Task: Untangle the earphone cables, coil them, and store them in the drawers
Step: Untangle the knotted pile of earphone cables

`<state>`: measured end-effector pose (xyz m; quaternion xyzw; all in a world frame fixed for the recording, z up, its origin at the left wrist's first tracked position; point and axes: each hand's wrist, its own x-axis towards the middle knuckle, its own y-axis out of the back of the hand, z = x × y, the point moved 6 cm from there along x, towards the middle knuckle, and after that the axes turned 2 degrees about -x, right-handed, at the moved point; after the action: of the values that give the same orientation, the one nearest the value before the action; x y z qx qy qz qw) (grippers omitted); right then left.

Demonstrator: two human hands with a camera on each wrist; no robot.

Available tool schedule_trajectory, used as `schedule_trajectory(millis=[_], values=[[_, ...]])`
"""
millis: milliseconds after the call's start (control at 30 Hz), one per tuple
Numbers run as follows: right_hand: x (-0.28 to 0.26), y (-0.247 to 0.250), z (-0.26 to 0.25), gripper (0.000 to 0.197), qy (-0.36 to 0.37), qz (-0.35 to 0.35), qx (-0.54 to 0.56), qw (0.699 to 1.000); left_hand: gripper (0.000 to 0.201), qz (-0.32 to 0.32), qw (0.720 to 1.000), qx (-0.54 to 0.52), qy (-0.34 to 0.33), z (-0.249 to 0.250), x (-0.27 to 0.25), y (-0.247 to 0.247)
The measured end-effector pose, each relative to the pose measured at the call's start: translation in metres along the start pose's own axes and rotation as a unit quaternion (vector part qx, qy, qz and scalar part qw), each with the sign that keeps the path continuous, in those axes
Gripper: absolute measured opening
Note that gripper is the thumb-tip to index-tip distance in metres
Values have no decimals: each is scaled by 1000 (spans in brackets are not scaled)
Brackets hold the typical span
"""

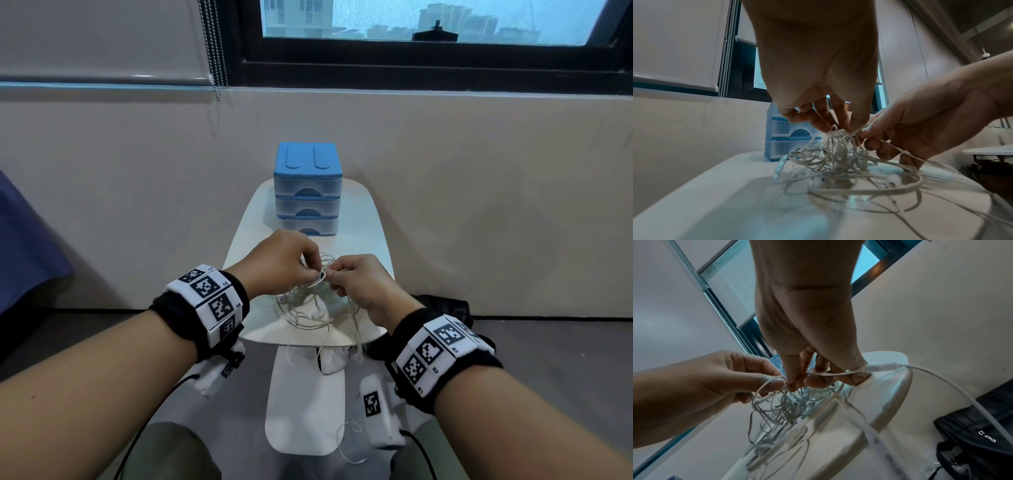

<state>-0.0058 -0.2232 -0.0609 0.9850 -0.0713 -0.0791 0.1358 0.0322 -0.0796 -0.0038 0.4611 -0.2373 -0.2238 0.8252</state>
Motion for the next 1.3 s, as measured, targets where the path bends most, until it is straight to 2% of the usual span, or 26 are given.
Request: schedule_trajectory(millis=[367, 567, 733, 1100, 1300], values=[[5, -7, 2, 13, -33, -65, 83, 994, 7, -2, 999, -17, 50, -9, 0, -4], [5, -3, -1, 13, -39, -83, 77, 993, 6, 21, 999, 3, 32, -11, -2, -6], [5, 2, 3, 18, -35, -61, 77, 995, 5, 23, 1000, -5, 15, -14, -4, -8], [6, -3, 2, 8, -46, -80, 73, 993, 21, 32, 997, 23, -60, -9, -9, -9], [3, -1, 0, 20, -56, -92, 63, 992, 22, 24, 996, 46, -66, -5, -12, -10]])
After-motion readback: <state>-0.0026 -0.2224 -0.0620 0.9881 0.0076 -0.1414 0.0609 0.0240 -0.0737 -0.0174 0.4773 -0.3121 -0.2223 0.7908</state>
